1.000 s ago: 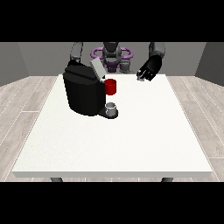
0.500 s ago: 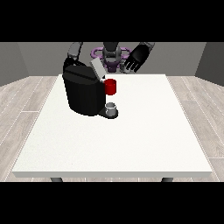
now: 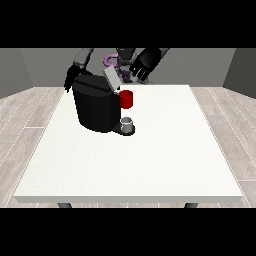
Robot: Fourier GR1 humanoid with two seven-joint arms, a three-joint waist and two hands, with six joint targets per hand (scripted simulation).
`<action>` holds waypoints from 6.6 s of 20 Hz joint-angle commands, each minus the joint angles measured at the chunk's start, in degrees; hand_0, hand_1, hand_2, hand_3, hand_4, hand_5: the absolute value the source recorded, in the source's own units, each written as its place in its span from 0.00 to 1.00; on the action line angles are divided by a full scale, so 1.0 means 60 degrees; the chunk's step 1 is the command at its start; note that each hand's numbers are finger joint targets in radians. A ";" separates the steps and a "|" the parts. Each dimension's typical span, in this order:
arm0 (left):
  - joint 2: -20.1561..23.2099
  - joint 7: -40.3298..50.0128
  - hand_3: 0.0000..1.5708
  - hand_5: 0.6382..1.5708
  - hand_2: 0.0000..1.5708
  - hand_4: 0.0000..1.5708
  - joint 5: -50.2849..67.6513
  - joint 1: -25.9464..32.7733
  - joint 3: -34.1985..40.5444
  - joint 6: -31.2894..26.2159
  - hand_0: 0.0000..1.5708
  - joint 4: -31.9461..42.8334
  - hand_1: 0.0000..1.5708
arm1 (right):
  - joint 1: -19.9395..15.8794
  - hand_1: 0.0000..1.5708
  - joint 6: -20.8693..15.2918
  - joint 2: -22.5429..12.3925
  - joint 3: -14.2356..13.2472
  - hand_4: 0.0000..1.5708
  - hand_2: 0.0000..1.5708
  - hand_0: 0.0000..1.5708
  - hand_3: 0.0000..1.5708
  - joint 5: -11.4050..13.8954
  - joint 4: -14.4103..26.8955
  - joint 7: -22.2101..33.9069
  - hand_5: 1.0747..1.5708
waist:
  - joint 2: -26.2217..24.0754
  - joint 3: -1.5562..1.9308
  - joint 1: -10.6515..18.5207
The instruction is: Insert the coffee pod into the coffee machine and close the lid
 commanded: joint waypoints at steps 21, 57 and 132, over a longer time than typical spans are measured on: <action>0.0461 -0.0146 0.78 1.00 0.82 0.27 -0.0232 -0.1425 0.0217 -0.0370 0.79 0.0649 0.79 | -0.1393 0.00 -0.0324 -0.0217 -0.0652 0.08 0.00 0.00 0.00 -0.0180 0.0125 0.0397 1.00 | 0.1410 0.0002 -0.0163; 0.1101 -0.1367 0.65 1.00 0.72 0.00 -0.1381 -0.1415 0.0051 0.1259 0.71 0.1266 0.71 | -0.1470 0.00 -0.0398 -0.0082 -0.0109 0.00 0.00 0.00 0.00 0.0181 -0.0774 0.1012 1.00 | 0.2025 -0.0005 -0.0904; -0.3902 -0.1805 0.00 1.00 0.00 0.29 0.4234 0.5812 0.1633 0.1767 0.00 -0.0472 0.00 | -0.0089 0.00 0.1165 -0.0837 -0.0766 0.00 0.00 0.00 0.00 -0.0885 -0.0023 0.0937 1.00 | -0.3936 0.0001 0.3811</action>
